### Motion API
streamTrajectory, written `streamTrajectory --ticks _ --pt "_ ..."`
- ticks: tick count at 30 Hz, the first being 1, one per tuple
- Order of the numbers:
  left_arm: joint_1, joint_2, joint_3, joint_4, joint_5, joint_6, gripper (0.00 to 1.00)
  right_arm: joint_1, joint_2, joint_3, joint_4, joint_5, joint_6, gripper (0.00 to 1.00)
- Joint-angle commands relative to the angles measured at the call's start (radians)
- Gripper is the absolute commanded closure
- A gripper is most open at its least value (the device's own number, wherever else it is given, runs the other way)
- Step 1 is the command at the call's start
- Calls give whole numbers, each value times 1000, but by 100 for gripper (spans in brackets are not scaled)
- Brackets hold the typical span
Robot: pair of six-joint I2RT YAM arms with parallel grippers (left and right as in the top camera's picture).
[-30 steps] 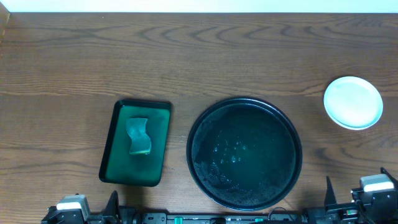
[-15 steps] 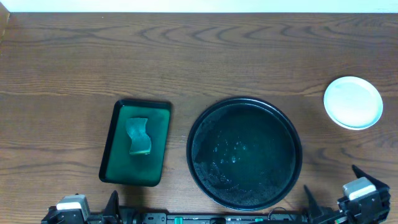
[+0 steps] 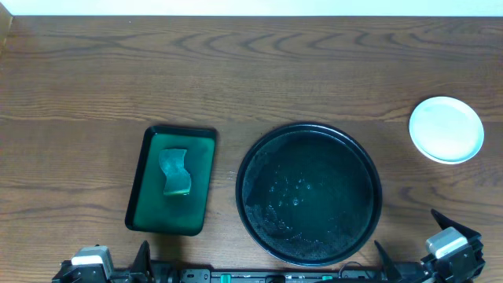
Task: Clean dirty plates on tray and stack at the side
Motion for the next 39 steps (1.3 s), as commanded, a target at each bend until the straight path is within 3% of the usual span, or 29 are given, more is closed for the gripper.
streamTrajectory --ticks 1,9,12,17,21,25,35,39 --pt "-2 5 -2 -1 -8 13 17 5 -1 7 11 42 1 1" --pt "-2 5 -2 -1 -8 13 17 4 -14 -132 188 38 -37 1" --pt "-2 5 -2 -1 -8 13 17 4 -39 -242 370 -7 -38 1" --pt "-2 5 -2 -1 -8 13 17 4 -117 -504 816 -93 -35 1" --pt "-2 5 -2 -1 -8 13 17 4 -190 -716 1156 -101 36 1" --pt "-2 5 -2 -1 -8 13 17 4 -251 -889 1391 -101 90 1" --pt "-2 5 -2 -1 -8 13 17 4 -277 -1143 1717 -100 101 1" --pt "-2 5 -2 -1 -8 13 17 4 -277 -1181 1754 -90 101 1"
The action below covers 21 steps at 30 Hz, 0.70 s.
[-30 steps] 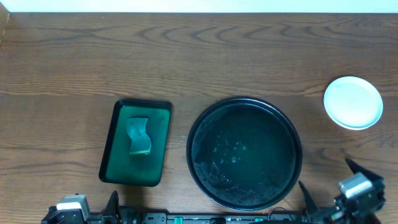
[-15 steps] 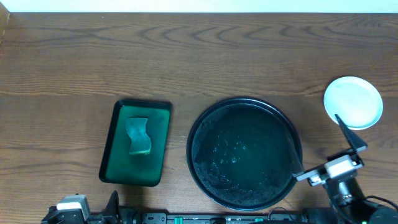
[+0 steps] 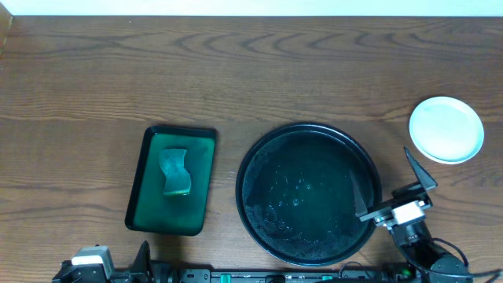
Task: Clean dirty plates on tray and stack at the side
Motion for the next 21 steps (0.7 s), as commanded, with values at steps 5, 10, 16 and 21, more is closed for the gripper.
streamTrajectory --ticks 5,10,16,21 --pt "-2 5 -2 2 -8 13 17 4 -32 -14 -56 26 17 1" --pt "-2 5 -2 2 -8 13 17 4 -32 -14 -143 26 17 1" --pt "-2 5 -2 2 -8 13 17 4 -32 -14 -325 62 89 1" --pt "-2 5 -2 2 -8 13 17 4 -32 -14 -492 254 351 1"
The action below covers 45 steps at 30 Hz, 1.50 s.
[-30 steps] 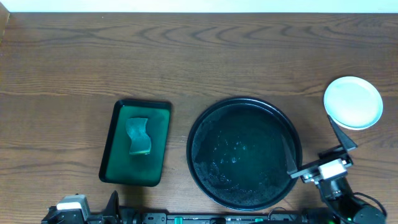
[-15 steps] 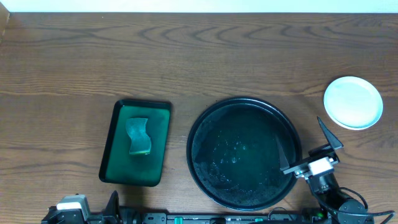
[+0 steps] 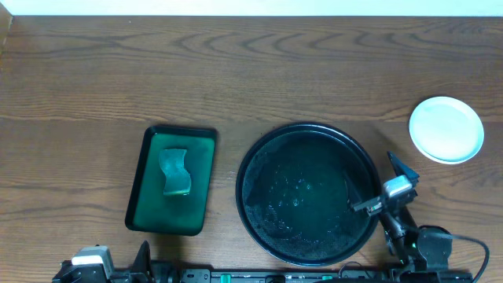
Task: Clean dirty plates on tray and stack at the side
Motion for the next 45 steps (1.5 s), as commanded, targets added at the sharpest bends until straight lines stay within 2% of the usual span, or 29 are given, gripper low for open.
streamTrajectory --ticks 1,10,45 --pt "-2 5 -2 1 -8 13 17 4 -7 -2 -63 177 215 1" --pt "-2 5 -2 1 -8 13 17 4 -7 -1 -71 248 79 1" --pt "-2 5 -2 1 -8 13 17 4 -7 -1 -69 253 79 1"
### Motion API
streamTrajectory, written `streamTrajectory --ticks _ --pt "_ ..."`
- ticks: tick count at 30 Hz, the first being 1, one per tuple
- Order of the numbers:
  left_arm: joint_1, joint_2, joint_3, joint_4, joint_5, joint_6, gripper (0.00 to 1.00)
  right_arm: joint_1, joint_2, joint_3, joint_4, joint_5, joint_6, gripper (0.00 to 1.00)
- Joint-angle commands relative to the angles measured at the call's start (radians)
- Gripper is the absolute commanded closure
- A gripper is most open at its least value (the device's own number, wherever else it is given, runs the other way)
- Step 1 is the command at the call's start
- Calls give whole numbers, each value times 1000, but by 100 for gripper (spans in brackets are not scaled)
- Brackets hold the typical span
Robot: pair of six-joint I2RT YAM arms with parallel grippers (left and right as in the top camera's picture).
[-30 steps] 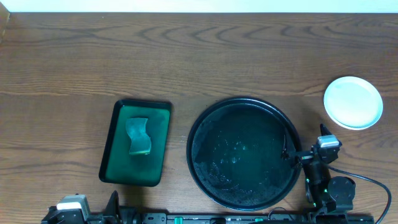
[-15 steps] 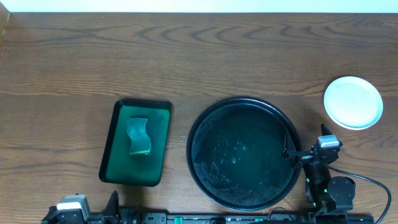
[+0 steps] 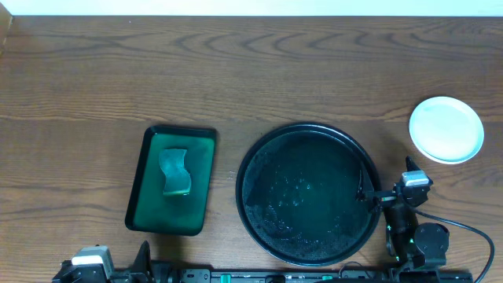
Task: Clean dirty plates on tray and stack at the side
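Observation:
A round black tray (image 3: 271,157), its floor speckled with wet spots, lies mid-table with no plate on it. One white plate (image 3: 446,129) rests on the table at the far right. My right gripper (image 3: 387,178) stands open at the tray's right rim. Its one finger reaches inside the rim and the other stays outside, toward the plate. Nothing is held. Only the top of my left arm (image 3: 90,259) shows at the bottom left edge, and its fingers are too cut off to read.
A green rectangular tray (image 3: 149,185) with a green sponge (image 3: 174,171) in it sits left of the round tray. The right arm's cable (image 3: 471,236) loops along the table's front right corner.
My right gripper has moved a little right and toward the back, from just over the tray's right inner edge to astride its right rim. Nothing else has shifted.
At first both arms were parked at the front edge, with the round tray bare and the white plate off to the right. The right gripper then stood open by the tray's lower right rim, later higher along that rim, and now astride it.

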Motion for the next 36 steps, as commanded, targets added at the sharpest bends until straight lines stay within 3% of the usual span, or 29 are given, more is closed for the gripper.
streamTrajectory --ticks 1,10,14,26,36 --pt "-2 4 -2 2 -8 13 17 4 -7 -2 -5 13 -15 1" --pt "-2 5 -2 5 -30 13 17 4 -7 -2 -5 13 -15 1" --pt "-2 5 -2 75 -31 13 17 4 -7 -2 -5 13 -15 1" --pt "-2 3 -116 675 -27 13 17 4 -7 -2 -5 13 -15 1" --pt "-2 -15 -417 965 47 9 17 4 -7 -2 -5 13 -15 1"
